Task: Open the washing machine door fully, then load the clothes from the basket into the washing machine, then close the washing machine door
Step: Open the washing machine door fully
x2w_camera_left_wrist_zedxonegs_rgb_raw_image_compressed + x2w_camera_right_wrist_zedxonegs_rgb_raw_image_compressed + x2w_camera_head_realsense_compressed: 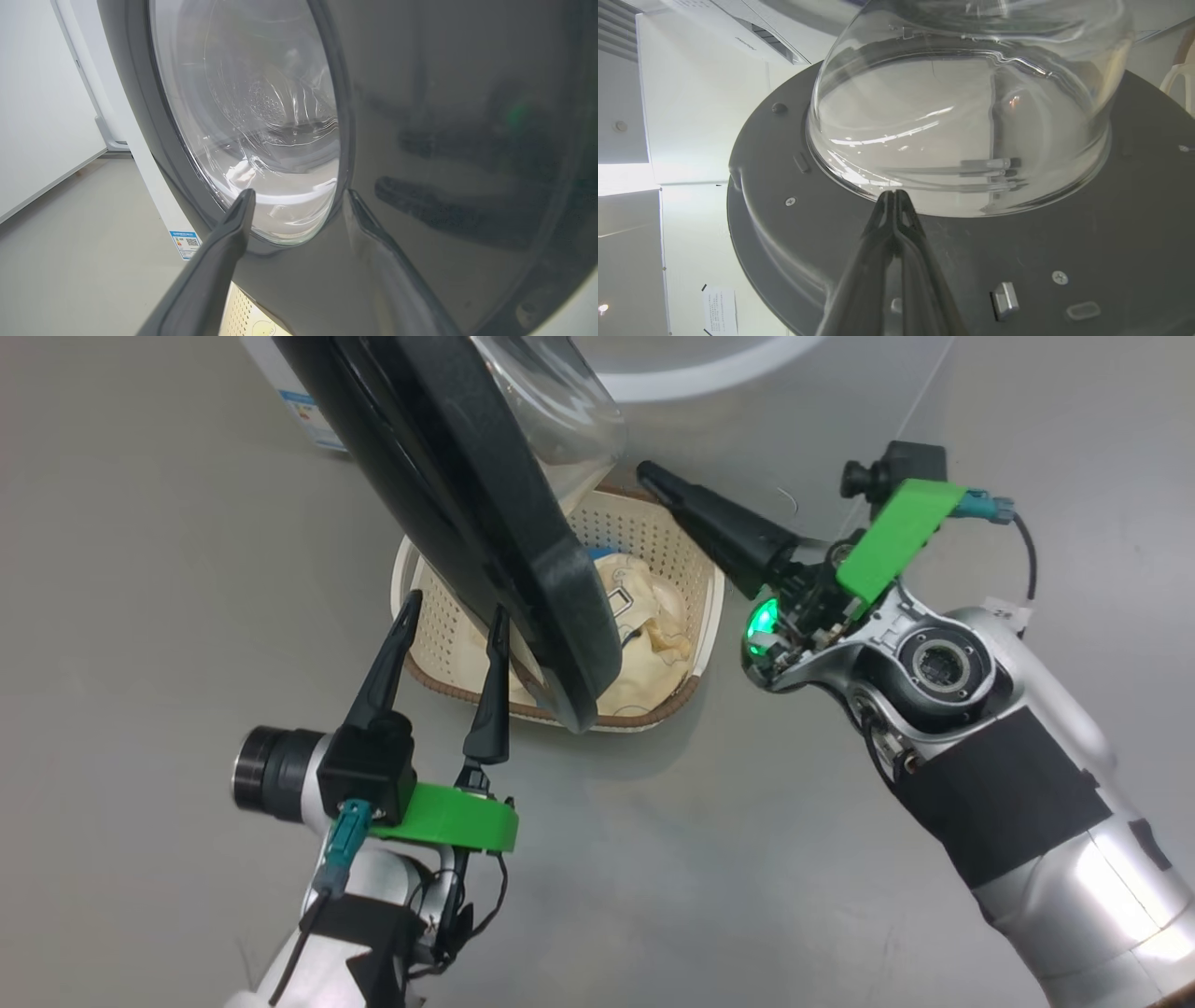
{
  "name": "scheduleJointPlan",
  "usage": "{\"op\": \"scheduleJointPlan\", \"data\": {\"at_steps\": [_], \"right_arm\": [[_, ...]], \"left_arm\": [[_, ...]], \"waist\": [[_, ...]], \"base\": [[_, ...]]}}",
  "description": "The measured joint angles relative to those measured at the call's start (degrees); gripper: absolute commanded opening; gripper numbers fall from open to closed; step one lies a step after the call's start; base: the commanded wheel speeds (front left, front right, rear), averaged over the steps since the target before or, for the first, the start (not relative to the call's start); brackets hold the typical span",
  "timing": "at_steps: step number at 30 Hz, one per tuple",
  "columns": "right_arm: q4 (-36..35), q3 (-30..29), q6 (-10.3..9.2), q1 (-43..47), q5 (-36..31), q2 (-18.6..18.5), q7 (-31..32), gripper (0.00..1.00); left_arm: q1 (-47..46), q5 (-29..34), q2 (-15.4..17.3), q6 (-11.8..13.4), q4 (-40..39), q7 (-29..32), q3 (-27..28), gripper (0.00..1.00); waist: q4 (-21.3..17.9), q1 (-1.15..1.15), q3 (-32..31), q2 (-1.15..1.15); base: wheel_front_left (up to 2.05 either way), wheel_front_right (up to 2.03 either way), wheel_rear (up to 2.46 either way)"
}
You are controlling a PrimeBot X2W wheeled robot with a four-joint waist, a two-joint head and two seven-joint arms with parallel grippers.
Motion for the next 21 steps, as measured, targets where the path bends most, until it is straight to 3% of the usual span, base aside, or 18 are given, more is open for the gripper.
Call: {"op": "scheduleJointPlan", "data": {"at_steps": [5, 8, 9, 10, 11, 12, 16, 21], "right_arm": [[-0.46, -3.22, 0.00, 1.51, -1.08, -1.94, -6.43, 0.00], [-1.19, -5.36, 0.00, 3.30, -5.39, -4.01, -12.39, 0.00], [-1.41, -6.19, 0.00, 3.89, -6.59, -4.57, -14.26, 0.13], [-1.66, -6.49, 0.00, 4.46, -8.69, -5.35, -16.39, 0.43], [-1.75, -6.69, 0.00, 4.89, -11.34, -6.06, -18.69, 0.82], [-1.87, -7.13, 0.00, 5.36, -13.38, -6.73, -20.72, 1.00], [-0.85, -7.23, 0.00, 6.79, -25.55, -9.90, -29.96, 1.00], [3.41, -8.32, 0.00, 9.09, -40.09, -10.57, -33.21, 1.00]], "left_arm": [[0.45, -0.12, -0.01, -0.08, 0.41, 0.00, 0.56, 1.00], [1.43, -0.07, 0.01, -0.48, 1.00, 0.00, 1.34, 1.00], [1.78, -0.07, 0.02, -0.51, 1.10, 0.00, 1.64, 1.00], [2.07, -0.07, 0.03, -0.52, 1.21, 0.00, 1.86, 1.00], [2.31, -0.05, 0.07, -0.56, 1.36, 0.00, 2.04, 1.00], [2.42, 0.00, 0.08, -0.58, 1.49, 0.00, 2.20, 1.00], [2.91, 0.11, 0.13, -0.99, 1.92, 0.00, 3.34, 1.00], [4.16, 0.51, 0.23, -1.01, 2.35, 0.00, 4.28, 1.00]], "waist": [[-0.64, 0.00, -0.79, 0.00], [-1.31, 0.00, -1.73, 0.00], [-1.58, 0.00, -2.03, 0.00], [-1.87, 0.00, -2.31, 0.00], [-2.19, 0.00, -2.58, 0.00], [-2.47, 0.00, -2.86, 0.00], [-3.59, 0.00, -4.00, 0.00], [-4.95, 0.00, -5.53, 0.00]], "base": [[0.00, 0.00, 0.00], [0.00, 0.00, 0.00], [0.00, 0.00, 0.00], [0.00, 0.00, 0.00], [0.00, 0.00, 0.00], [0.00, 0.00, 0.00], [0.00, 0.00, 0.00], [0.00, 0.00, 0.00]]}}
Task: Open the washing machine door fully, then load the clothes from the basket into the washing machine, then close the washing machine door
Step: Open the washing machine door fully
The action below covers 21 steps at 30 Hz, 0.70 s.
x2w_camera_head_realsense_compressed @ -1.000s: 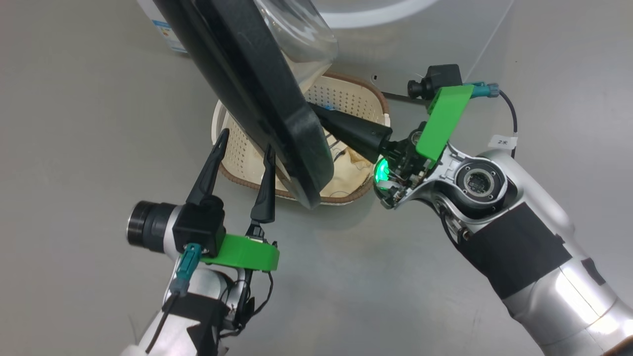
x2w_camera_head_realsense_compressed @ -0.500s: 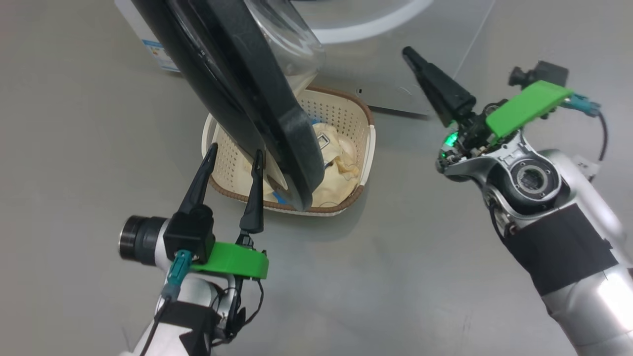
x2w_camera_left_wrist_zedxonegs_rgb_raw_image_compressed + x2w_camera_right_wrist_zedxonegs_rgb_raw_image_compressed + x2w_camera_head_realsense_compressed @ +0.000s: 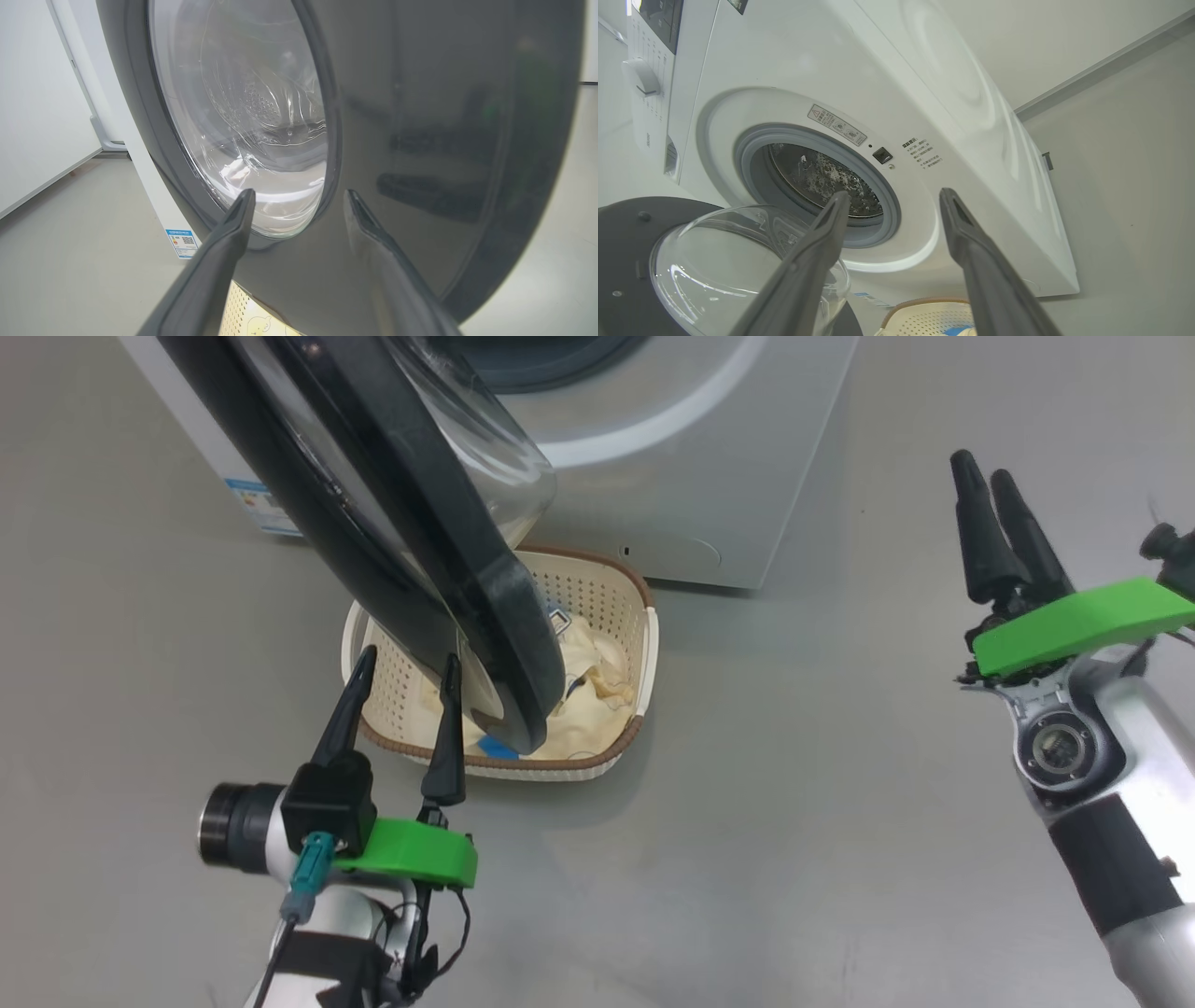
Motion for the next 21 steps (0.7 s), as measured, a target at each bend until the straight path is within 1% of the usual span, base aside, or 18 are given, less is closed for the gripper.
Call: {"op": "scheduleJointPlan", "data": {"at_steps": [2, 3, 5, 7, 10, 14, 19, 21], "right_arm": [[1.12, -2.71, 0.00, 1.14, -7.44, 0.26, -0.08, 1.00], [0.87, -7.77, 0.00, 2.31, -15.74, 1.12, -0.20, 1.00], [-0.76, -12.37, 0.00, 3.91, -24.75, 2.30, -0.23, 1.00], [-2.82, -15.15, 0.00, 6.17, -32.92, 3.93, -0.23, 1.00], [-5.73, -17.63, 0.00, 10.79, -42.68, 6.59, -0.23, 1.00], [-8.53, -20.06, 0.00, 16.85, -51.13, 9.05, -0.23, 1.00], [-10.42, -20.79, 0.00, 22.06, -56.91, 11.10, -0.23, 1.00], [-10.99, -20.70, 0.01, 23.96, -58.26, 11.61, -0.23, 1.00]], "left_arm": [[0.63, 0.00, 0.04, 0.00, 0.08, 0.00, 0.53, 1.00], [1.10, 0.00, 0.09, -0.02, 0.31, 0.00, 0.98, 1.00], [1.48, 0.00, 0.09, -0.07, 0.45, 0.00, 1.15, 1.00], [1.86, 0.00, 0.09, -0.11, 0.53, 0.00, 1.35, 1.00], [2.64, 0.00, 0.12, -0.52, 0.57, 0.00, 1.64, 1.00], [3.47, 0.00, 0.23, -0.56, 0.67, 0.00, 2.15, 1.00], [4.17, 0.02, 0.58, -0.56, 0.88, 0.00, 2.99, 1.00], [4.54, 0.03, 0.65, -0.57, 0.98, 0.00, 3.14, 1.00]], "waist": [[-0.58, 0.00, -0.56, 0.00], [-1.10, 0.00, -1.14, 0.00], [-1.45, 0.00, -1.74, 0.00], [-1.81, 0.00, -2.31, 0.00], [-2.34, 0.00, -3.10, 0.00], [-3.13, 0.00, -3.96, 0.00], [-4.24, 0.00, -5.05, 0.00], [-4.60, 0.00, -5.69, 0.00]], "base": [[0.00, 0.00, 0.00], [0.00, 0.00, 0.00], [0.00, 0.00, 0.00], [0.00, 0.00, 0.00], [0.00, 0.00, 0.00], [0.00, 0.00, 0.00], [0.00, 0.00, 0.00], [0.00, 0.00, 0.00]]}}
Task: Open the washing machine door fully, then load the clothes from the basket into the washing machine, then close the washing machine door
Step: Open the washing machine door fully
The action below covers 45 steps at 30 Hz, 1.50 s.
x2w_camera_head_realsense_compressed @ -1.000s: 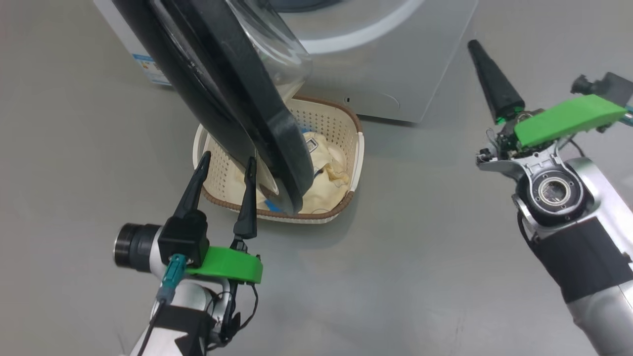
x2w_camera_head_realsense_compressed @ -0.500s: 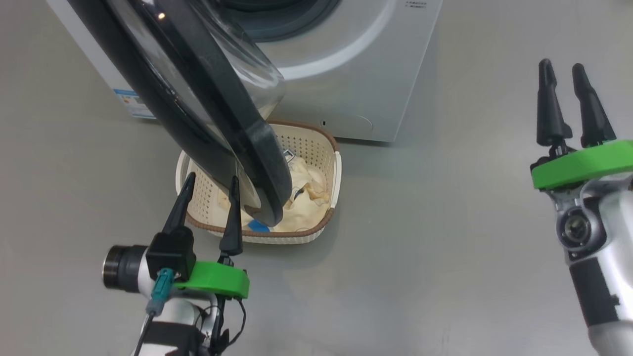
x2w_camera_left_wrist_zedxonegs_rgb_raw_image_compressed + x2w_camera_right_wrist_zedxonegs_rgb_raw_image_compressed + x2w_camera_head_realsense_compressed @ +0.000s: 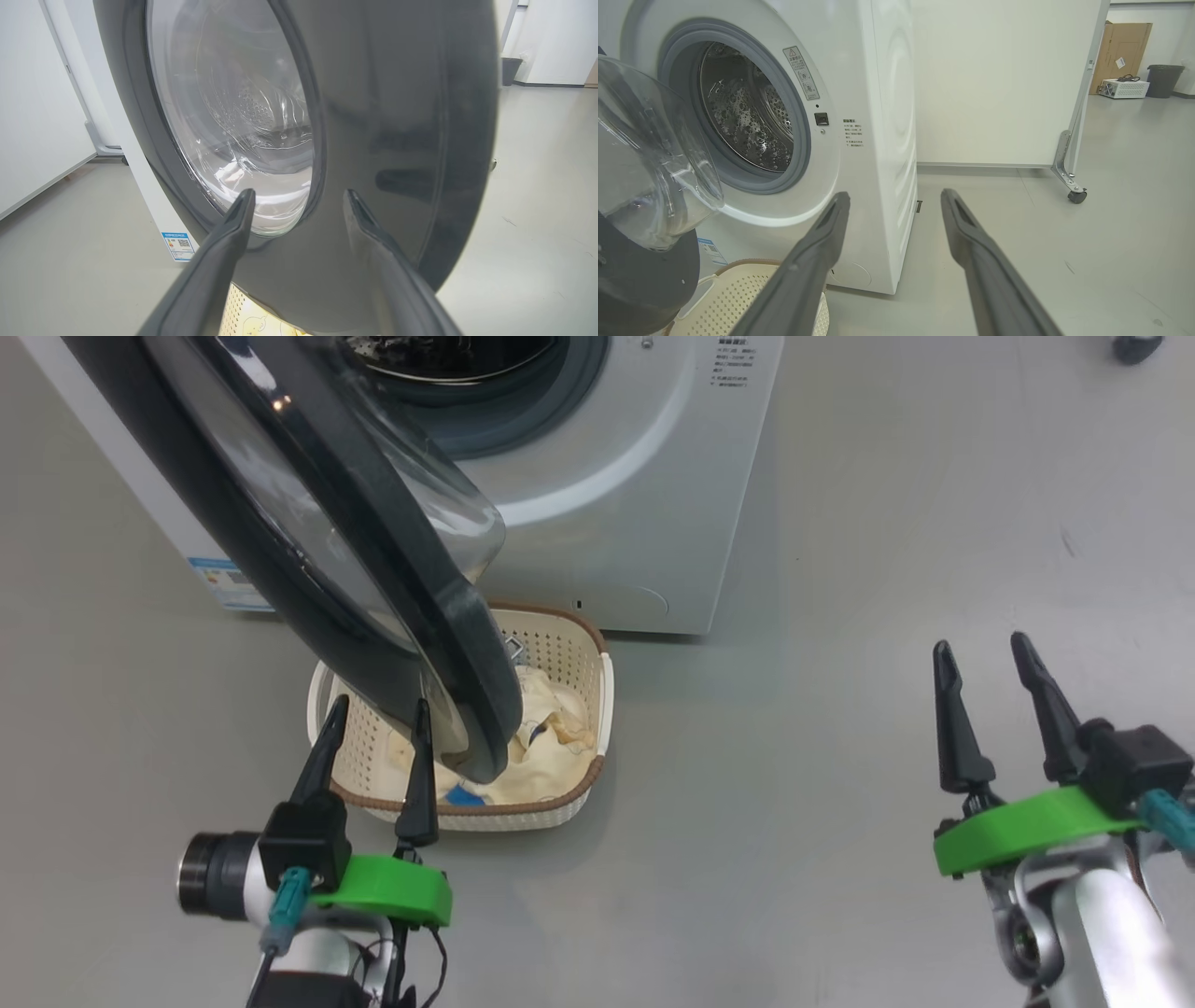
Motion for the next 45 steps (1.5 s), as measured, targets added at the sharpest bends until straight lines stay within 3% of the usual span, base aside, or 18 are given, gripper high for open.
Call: {"op": "scheduleJointPlan", "data": {"at_steps": [10, 29, 30, 31, 33, 34, 35, 45], "right_arm": [[-2.75, 0.07, 0.00, 9.53, -3.65, 1.90, 0.00, 1.00], [-4.05, -0.83, 0.00, 11.99, -1.92, 2.09, 0.00, 1.00], [-4.07, -0.80, 0.00, 12.26, -1.92, 2.09, 0.00, 1.00], [-4.07, -0.76, 0.00, 12.53, -1.92, 2.10, 0.00, 1.00], [-4.07, -0.67, 0.00, 12.69, -1.92, 2.11, 0.00, 1.00], [-4.07, -0.67, 0.00, 12.69, -1.92, 2.11, 0.00, 1.00], [-4.08, -0.67, 0.00, 12.68, -1.92, 2.11, 0.00, 1.00], [-4.10, -0.35, 0.00, 12.68, -1.35, 2.14, 0.00, 1.00]], "left_arm": [[3.01, 0.47, 0.09, -0.44, 0.58, 0.00, 0.59, 1.00], [4.15, 0.40, 0.13, -0.99, 1.74, 0.00, 1.31, 1.00], [4.15, 0.40, 0.13, -0.99, 1.89, 0.00, 1.31, 0.96], [4.15, 0.38, 0.13, -1.00, 2.18, 0.00, 1.31, 0.73], [4.14, 0.24, 0.13, -1.01, 2.65, 0.00, 1.35, 0.37], [4.14, 0.23, 0.11, -1.01, 2.90, 0.00, 1.34, 0.09], [4.13, 0.23, 0.10, -1.01, 3.14, 0.00, 1.34, 0.00], [3.92, 0.24, 0.30, -1.12, 4.70, 0.00, 1.52, 0.00]], "waist": [[-0.88, 0.00, -3.12, 0.00], [-1.73, 0.00, -5.15, 0.00], [-1.75, 0.00, -5.20, 0.00], [-1.77, 0.00, -5.24, 0.00], [-1.84, 0.00, -5.26, 0.00], [-1.83, 0.01, -5.29, 0.00], [-1.83, 0.01, -5.31, 0.00], [-1.95, 0.00, -5.38, 0.00]], "base": [[0.00, 0.00, 0.00], [0.00, 0.00, 0.00], [0.00, 0.00, 0.00], [0.00, 0.00, 0.00], [0.00, 0.00, 0.00], [0.00, 0.00, 0.00], [0.00, 0.00, 0.00], [0.00, 0.00, 0.00]]}}
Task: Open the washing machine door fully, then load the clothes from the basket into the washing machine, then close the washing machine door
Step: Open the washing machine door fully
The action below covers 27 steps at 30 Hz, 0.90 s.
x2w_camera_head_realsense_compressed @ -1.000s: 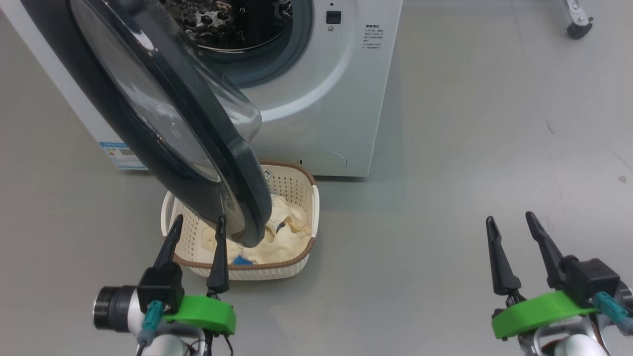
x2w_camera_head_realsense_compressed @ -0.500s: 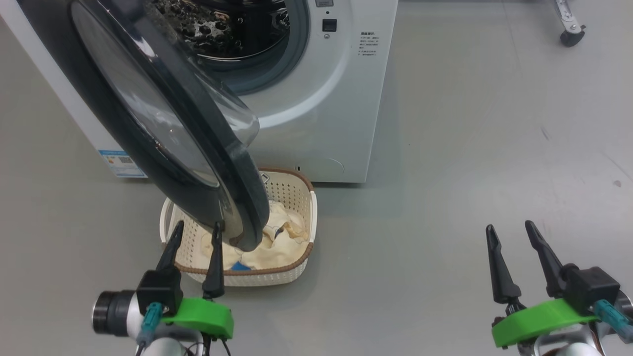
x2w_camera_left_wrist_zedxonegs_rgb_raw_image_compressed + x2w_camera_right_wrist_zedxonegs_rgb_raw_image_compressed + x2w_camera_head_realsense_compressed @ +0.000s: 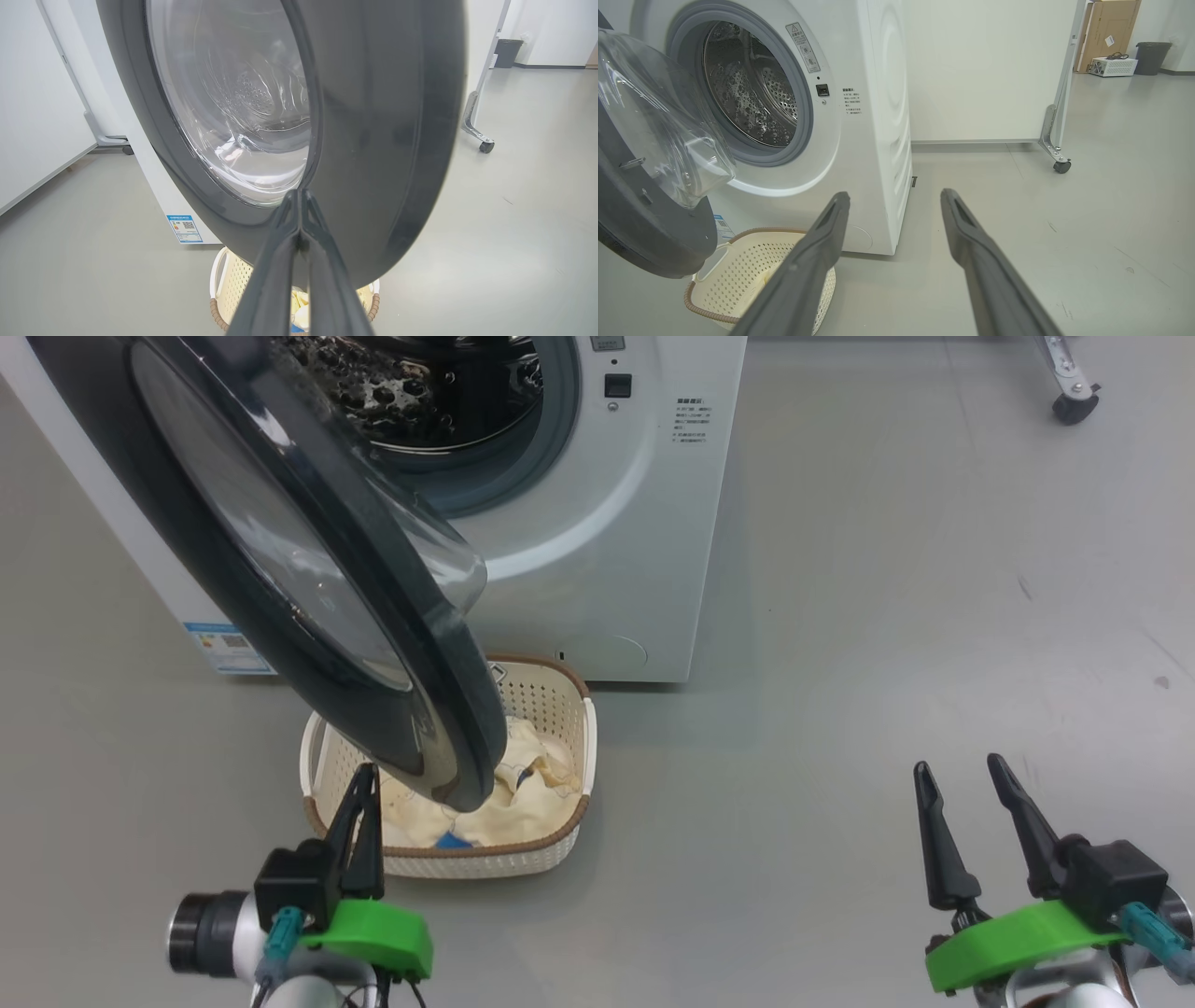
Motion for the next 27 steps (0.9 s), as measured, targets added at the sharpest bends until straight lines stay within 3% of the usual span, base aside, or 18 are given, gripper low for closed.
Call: {"op": "scheduleJointPlan", "data": {"at_steps": [6, 10, 15, 21, 27], "right_arm": [[0.04, -0.07, 0.00, 0.01, 0.00, 0.01, 0.00, 1.00], [0.05, -0.16, 0.00, 0.09, -0.01, 0.01, 0.00, 1.00], [0.10, 0.07, 0.00, 1.15, -0.01, 0.02, 0.00, 1.00], [0.16, 0.48, 0.00, 1.31, -0.01, 0.04, 0.00, 1.00], [0.58, 0.99, 0.00, 1.08, -0.01, 0.07, 0.00, 1.00]], "left_arm": [[-2.10, 0.85, 1.59, 2.76, -2.98, 0.00, 1.56, 0.00], [-5.36, 1.80, 3.11, 3.30, -7.23, 0.70, 2.22, 0.00], [-12.37, 4.83, 5.63, 4.72, -19.01, 3.81, 2.82, 0.00], [-16.28, 6.03, 5.50, 3.88, -28.53, 5.92, 0.10, 0.00], [-17.56, 5.41, 1.80, 0.58, -31.90, 8.92, -9.03, 0.00]], "waist": [[0.47, 0.00, -0.43, 0.00], [0.92, 0.01, -0.61, 0.00], [1.54, 0.01, -1.17, 0.00], [1.21, 0.01, -0.98, 0.00], [-0.03, 0.00, -0.59, 0.00]], "base": [[0.00, 0.00, 0.00], [0.00, 0.00, 0.00], [0.00, 0.00, 0.00], [0.00, 0.00, 0.00], [0.00, 0.00, 0.00]]}}
